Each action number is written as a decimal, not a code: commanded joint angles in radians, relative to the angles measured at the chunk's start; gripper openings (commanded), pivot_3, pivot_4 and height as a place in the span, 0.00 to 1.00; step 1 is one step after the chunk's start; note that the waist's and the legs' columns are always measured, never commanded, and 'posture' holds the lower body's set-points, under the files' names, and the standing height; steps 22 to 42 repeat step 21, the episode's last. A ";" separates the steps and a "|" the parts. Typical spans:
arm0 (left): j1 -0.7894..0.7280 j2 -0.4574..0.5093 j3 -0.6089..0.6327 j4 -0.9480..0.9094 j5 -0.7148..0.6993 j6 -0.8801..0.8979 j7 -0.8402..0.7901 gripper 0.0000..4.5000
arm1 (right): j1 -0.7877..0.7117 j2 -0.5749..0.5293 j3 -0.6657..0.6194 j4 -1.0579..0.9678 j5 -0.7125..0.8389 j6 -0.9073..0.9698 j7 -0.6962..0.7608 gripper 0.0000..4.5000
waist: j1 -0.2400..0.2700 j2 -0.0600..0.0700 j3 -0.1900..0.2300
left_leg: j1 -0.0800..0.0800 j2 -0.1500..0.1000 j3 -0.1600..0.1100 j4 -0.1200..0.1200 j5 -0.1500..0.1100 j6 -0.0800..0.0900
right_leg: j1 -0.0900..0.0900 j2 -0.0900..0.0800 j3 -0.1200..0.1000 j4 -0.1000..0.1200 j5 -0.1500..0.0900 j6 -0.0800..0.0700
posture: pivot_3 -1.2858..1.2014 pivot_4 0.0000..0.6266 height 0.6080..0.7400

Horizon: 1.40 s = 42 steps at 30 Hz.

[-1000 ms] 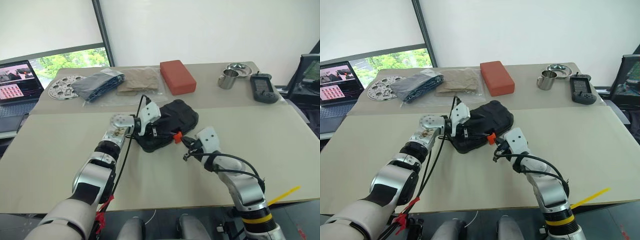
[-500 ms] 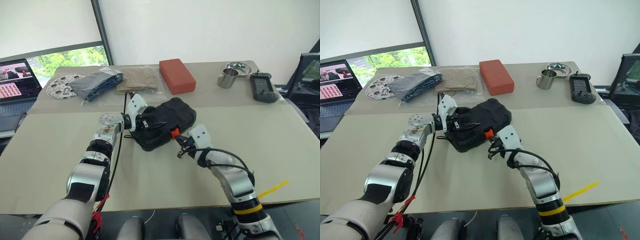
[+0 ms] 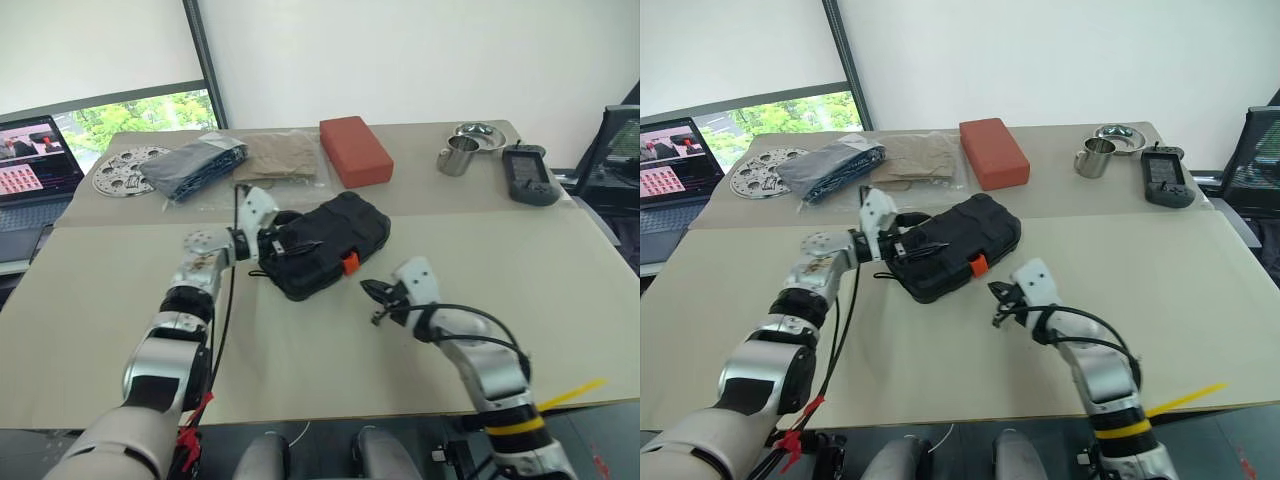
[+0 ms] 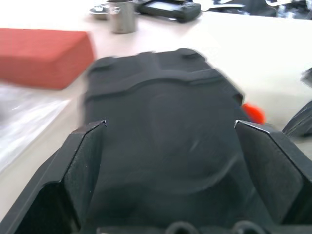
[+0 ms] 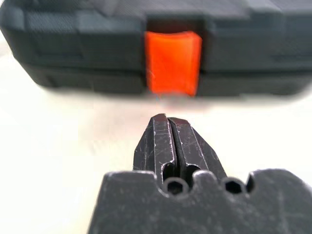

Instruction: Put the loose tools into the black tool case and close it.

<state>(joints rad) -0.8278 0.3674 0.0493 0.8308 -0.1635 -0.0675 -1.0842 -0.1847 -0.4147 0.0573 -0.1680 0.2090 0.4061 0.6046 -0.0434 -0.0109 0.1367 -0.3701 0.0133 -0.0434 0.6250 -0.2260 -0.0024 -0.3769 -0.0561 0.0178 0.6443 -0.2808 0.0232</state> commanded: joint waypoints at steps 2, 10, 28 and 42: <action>0.168 0.074 0.070 -0.353 -0.090 0.191 0.063 1.00 | 0.034 -0.087 -0.129 0.007 0.107 -0.113 0.157 0.41 | 0.002 0.000 0.000 | 0.000 0.000 0.000 0.000 0.000 0.000 | -0.001 0.000 0.000 0.000 0.001 -0.002 | 0.52 0.24 0.75; 0.546 0.175 0.117 -0.791 -0.153 0.413 0.157 1.00 | 0.075 -0.236 -0.236 0.233 0.179 -0.314 0.436 0.99 | 0.010 0.000 0.001 | 0.002 0.001 0.000 -0.001 0.000 0.000 | 0.004 -0.002 0.001 -0.004 0.003 -0.005 | 0.52 0.24 0.75; 0.756 0.171 0.069 -0.808 -0.104 0.307 0.208 1.00 | 0.049 -0.281 -0.324 0.400 0.198 -0.399 0.500 0.99 | 0.031 0.001 0.002 | 0.002 0.001 0.002 -0.001 0.000 0.000 | 0.005 -0.004 0.003 -0.005 0.004 -0.010 | 0.52 0.24 0.75; 0.756 0.171 0.069 -0.808 -0.104 0.307 0.208 1.00 | 0.049 -0.281 -0.324 0.400 0.198 -0.399 0.500 0.99 | 0.031 0.001 0.002 | 0.002 0.001 0.002 -0.001 0.000 0.000 | 0.005 -0.004 0.003 -0.005 0.004 -0.010 | 0.52 0.24 0.75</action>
